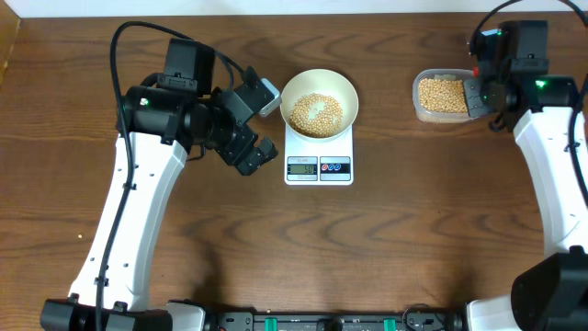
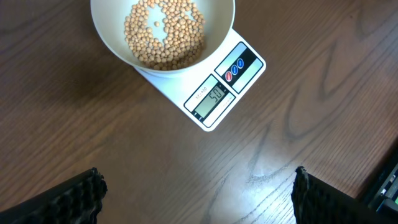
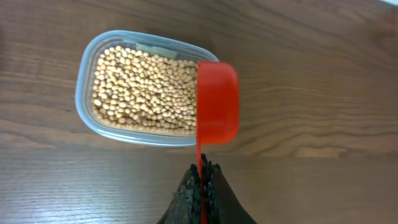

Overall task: Scoop item into bowl and weigh 50g on scale
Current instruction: 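Lower the scoop into the bean tub with the right gripper, then open the right gripper to release the scoop in the tub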

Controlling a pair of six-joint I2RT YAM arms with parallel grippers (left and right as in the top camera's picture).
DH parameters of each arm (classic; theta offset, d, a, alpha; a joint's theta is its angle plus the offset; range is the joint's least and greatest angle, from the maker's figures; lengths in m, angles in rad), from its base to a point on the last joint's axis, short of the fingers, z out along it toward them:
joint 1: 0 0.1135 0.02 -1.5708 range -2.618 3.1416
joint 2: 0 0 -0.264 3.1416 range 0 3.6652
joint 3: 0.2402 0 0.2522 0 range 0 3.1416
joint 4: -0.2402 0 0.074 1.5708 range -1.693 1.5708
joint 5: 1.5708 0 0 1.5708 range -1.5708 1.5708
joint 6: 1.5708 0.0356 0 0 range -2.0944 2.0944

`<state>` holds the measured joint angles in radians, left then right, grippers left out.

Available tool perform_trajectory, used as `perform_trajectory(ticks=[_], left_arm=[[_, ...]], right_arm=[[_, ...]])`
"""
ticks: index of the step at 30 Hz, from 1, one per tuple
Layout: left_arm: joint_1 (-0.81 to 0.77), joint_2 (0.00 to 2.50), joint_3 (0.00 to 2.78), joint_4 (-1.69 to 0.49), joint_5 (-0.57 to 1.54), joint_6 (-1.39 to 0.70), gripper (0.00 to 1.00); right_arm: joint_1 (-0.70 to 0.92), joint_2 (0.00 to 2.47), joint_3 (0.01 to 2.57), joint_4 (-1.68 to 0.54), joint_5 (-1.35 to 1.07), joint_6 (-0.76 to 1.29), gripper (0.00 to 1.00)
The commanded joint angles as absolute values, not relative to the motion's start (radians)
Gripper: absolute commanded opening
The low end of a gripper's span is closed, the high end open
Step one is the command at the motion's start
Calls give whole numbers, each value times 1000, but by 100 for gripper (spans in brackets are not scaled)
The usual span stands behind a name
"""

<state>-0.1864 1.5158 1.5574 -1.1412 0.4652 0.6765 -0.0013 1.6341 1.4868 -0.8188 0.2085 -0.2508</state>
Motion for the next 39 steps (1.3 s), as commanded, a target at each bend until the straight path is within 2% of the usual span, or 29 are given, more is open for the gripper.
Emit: perform_trajectory(ticks=[1,5,11,21,27,31,33,35,36,39], left_arm=[[-189,1507,1553,-1142,470,668,98],[-189,1507,1554,-1142,471,668,98],[-189,1507,1553,-1142,471,668,98],[-189,1507,1553,-1142,470,668,98],[-189,1507,1553,-1142,470,668,98],[-189,1507,1553,-1142,471,668,98],[-189,1507,1553,-1142,471,668,98],[-189,1507,1553,-1142,470,668,98],[-189,1507,1553,-1142,471,668,98],[-189,1507,1553,-1142,470,668,98]], right_arm=[[13,1623,1490,-811,278,-247,1],[-3,1623,1490,-795,214,-197,1],[-110,1630,1490,-758,-149,-57,1],[-288,1760,1489,-797,-508,200,1],[-330,1828,1489,-810,-552,267,2],[-336,1833,1489,-806,-528,282,14],[-342,1833,1489,-807,-522,308,26],[-347,1833,1489,-807,-522,311,33],[-351,1833,1489,-807,-522,318,41],[-360,1833,1489,-810,-522,326,46]])
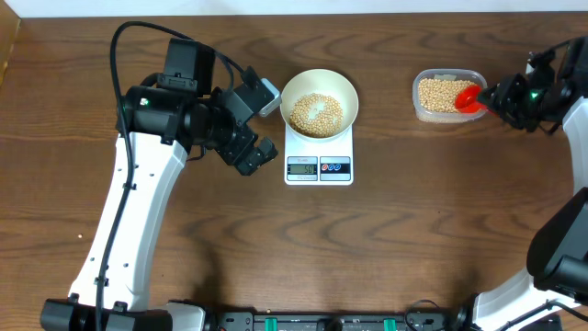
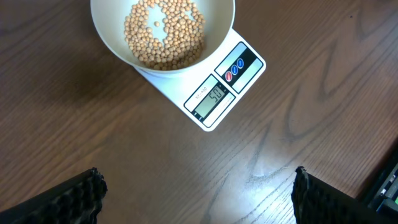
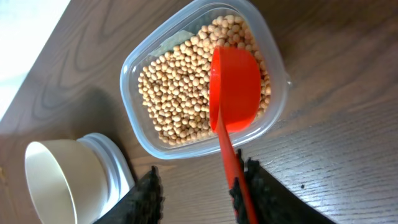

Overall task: Scoop item into bowl and weigh 50g on scale
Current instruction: 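Open the right gripper to release the scoop in the tub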

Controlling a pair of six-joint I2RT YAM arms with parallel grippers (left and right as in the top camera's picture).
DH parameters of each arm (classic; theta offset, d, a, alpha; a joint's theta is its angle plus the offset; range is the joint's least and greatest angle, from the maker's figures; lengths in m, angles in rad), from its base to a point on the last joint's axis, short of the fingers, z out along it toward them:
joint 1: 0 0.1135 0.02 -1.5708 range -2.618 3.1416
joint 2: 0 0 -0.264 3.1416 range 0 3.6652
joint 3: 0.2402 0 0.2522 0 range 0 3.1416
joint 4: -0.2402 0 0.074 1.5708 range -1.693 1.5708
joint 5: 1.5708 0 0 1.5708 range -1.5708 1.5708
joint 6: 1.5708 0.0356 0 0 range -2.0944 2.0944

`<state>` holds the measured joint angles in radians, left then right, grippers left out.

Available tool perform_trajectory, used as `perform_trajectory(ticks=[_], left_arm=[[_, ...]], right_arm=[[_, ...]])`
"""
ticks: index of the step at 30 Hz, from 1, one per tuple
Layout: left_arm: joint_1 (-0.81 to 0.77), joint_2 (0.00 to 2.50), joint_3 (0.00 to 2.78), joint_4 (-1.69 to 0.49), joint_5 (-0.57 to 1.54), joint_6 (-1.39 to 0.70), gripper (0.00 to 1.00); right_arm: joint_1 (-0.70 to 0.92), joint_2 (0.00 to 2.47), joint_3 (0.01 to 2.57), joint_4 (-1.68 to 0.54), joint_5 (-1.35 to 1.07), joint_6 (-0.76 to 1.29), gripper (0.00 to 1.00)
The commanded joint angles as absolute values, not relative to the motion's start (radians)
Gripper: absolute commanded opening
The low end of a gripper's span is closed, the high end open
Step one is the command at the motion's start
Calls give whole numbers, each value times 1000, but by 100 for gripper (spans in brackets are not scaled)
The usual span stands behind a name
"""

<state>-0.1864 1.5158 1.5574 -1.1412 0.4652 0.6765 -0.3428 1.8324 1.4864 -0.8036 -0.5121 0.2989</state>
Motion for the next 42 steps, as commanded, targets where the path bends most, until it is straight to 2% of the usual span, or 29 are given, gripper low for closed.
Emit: perform_trajectory(ticks=[1,2,13,16,20,25,34,42], left_arm=[[-189,1507,1553,-1142,470,668,98],[-189,1507,1554,-1142,471,668,98],[-189,1507,1553,-1142,471,668,98],[-189,1507,1553,-1142,470,668,98],[-189,1507,1553,-1142,470,668,98],[-189,1507,1553,-1142,471,668,98],[-189,1507,1554,-1142,470,668,98],[-189,1507,1553,-1142,470,668,98]], right_arm=[[-363,1833,1489,-812,-522,329,49],[-366,1833,1489,-819,-522,332,52],[-369,1833,1489,-907,-427,344,59],[-369,1833,1489,-933,-375,343,65],[-369,1833,1490,-963,-331,305,79],[-369,1831,1491,-981,-320,283,88],[-369,1754,1513,-981,-329,259,89],[-369,1573,1538,-976,-362,159,89]])
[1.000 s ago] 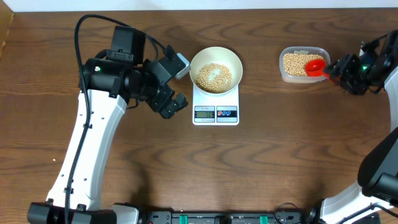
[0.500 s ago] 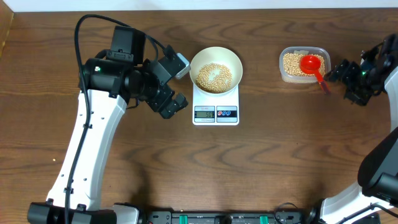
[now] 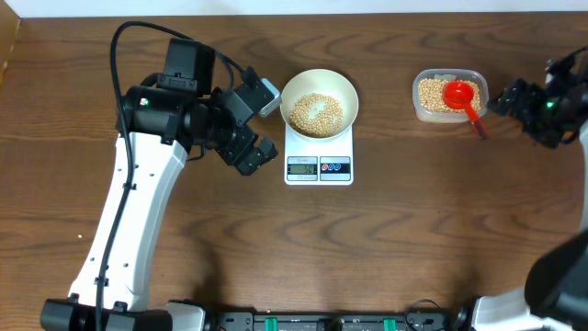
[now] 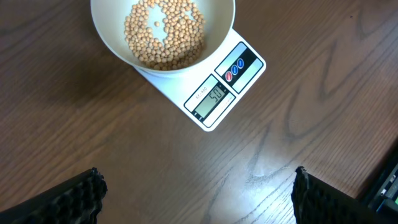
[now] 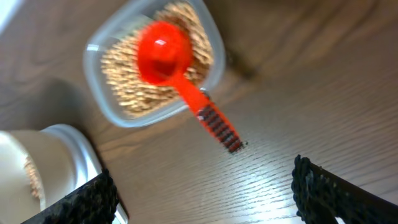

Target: Scoop item into bowl and weigh 50g on scale

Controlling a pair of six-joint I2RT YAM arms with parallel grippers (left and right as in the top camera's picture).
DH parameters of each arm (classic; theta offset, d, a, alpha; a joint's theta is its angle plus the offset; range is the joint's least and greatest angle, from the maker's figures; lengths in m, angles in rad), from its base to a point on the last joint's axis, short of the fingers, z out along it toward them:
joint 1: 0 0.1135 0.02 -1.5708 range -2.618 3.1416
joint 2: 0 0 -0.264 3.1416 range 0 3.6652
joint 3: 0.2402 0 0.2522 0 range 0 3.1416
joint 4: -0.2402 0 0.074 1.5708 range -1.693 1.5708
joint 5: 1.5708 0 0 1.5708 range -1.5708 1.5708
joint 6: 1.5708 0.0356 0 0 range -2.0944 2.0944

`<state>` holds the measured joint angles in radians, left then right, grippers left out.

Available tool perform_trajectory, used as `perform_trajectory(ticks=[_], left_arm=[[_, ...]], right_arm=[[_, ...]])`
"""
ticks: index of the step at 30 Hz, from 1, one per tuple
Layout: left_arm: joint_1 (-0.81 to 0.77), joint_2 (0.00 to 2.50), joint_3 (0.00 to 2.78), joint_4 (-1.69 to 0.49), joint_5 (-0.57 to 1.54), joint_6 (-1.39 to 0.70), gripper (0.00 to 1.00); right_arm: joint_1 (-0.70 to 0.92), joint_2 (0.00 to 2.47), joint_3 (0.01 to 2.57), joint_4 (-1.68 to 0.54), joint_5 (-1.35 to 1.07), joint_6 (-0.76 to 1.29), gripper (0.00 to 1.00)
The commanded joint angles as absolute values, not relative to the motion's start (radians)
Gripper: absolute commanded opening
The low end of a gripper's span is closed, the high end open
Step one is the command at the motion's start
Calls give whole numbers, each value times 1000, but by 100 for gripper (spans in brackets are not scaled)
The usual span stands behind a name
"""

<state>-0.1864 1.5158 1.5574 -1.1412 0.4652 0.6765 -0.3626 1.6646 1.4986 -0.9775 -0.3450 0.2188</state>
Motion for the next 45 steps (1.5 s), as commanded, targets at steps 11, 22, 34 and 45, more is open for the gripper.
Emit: perform_trajectory(ticks=[11,22,34,45], left_arm=[[-189,1507,1553,-1142,471,668,98],[-189,1507,1553,-1142,471,668,98],[-189,1507,1553,-1142,471,668,98],[-189,1507,1553,-1142,470,668,98]], right_arm=[[-366,1238,1539,-970,-399,160,99],[-367,1034,1539,-1014,-402,209,99],[-367,963,1531,-1029,-337,99,99],[-168,628,1093,-694,-40,97,99]])
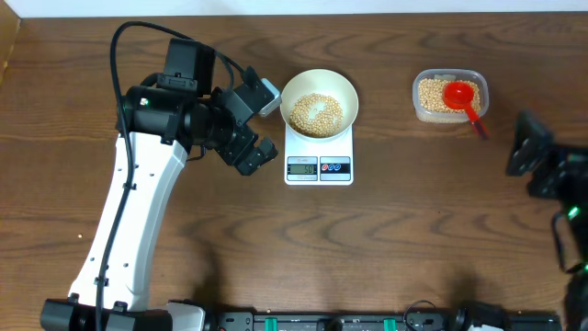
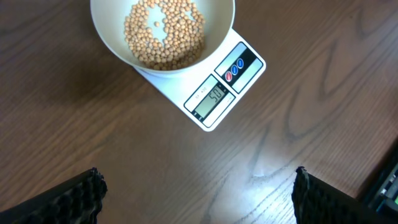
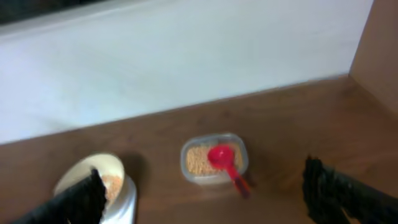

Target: Scoop item into bowl and weigh 50g on scale

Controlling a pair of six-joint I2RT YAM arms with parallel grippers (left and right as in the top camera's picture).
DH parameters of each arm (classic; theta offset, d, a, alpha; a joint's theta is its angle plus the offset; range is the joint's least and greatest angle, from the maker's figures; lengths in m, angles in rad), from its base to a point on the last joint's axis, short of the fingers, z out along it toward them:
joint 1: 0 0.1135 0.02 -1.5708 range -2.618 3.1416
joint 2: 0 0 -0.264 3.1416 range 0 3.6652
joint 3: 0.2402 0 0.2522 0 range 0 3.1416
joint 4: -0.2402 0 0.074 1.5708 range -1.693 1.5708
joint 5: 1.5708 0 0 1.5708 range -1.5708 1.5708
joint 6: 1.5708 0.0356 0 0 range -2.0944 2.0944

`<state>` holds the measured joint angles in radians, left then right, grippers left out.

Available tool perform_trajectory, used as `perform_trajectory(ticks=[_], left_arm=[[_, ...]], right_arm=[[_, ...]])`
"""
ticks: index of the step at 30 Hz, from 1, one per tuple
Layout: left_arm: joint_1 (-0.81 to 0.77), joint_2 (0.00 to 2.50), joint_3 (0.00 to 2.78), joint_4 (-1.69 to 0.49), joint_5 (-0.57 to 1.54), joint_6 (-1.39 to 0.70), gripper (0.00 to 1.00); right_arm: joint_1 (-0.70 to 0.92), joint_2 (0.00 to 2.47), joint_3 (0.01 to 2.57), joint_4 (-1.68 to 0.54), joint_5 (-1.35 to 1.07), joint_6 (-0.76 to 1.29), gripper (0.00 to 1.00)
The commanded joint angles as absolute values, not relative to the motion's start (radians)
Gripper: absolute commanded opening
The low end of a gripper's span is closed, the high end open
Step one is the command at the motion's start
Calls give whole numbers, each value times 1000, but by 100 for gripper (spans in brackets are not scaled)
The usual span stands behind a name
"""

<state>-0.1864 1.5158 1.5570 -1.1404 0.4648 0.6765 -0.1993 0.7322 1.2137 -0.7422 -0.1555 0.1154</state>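
Note:
A cream bowl (image 1: 319,103) of tan beans stands on the white scale (image 1: 319,165); in the left wrist view the scale (image 2: 224,93) has its display lit. The clear bean container (image 1: 447,95) at the back right holds the red scoop (image 1: 462,99), its handle over the rim. In the right wrist view the scoop (image 3: 224,163) and container (image 3: 213,158) lie far ahead. My left gripper (image 2: 198,193) hangs open left of the scale. My right gripper (image 3: 208,193) is open and empty, raised at the right edge.
The table (image 1: 386,248) is dark brown wood. A white wall (image 3: 186,68) runs behind its far edge. My left arm (image 1: 138,193) stretches along the left side of the table.
My right gripper has pulled back from beside the container toward the near right and risen. The scoop stays in the container. The left arm has not moved.
My right gripper held the red scoop over the container, shut on its handle. Then its fingers were parted beside the handle, and later the scoop lay in the beans with the gripper open nearby. Now the gripper is well away. The bowl and scale stayed put.

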Motion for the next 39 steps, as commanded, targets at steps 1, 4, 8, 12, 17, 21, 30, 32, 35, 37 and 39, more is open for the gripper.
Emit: perform_trajectory(ticks=[1,4,8,12,17,21,30,32,35,37,39], left_arm=[[-189,1507,1553,-1142,470,668,98],[-189,1507,1553,-1142,470,668,98],[-189,1507,1554,-1142,470,668,98],[-189,1507,1553,-1142,470,668,98],[-189,1507,1553,-1142,470,668,98],[-189,1507,1553,-1142,470,668,98],[-189,1507,1553,-1142,470,668,98],[-189,1507,1553,-1142,470,668,98],[-189,1507,1553,-1142,471,668,98],[-189,1507,1553,-1142,470,668,98],[-189,1507,1553,-1142,470,668,98]], right_arm=[[-164,584,1028,-651,-39,95,99],[-164,463,847,-541,-39,95,99],[-168,296,594,-381,-39,61,99],[-168,195,410,-241,-62,62,99],[-133,110,235,-138,-65,62,99],[-116,49,142,-98,-65,62,99],[-87,5,44,-69,-50,62,99],[-78,5,25,-70,-51,62,99],[-62,4,6,-72,-51,66,99],[-53,5,6,-73,-48,65,99],[-51,4,6,-74,-43,65,99]])
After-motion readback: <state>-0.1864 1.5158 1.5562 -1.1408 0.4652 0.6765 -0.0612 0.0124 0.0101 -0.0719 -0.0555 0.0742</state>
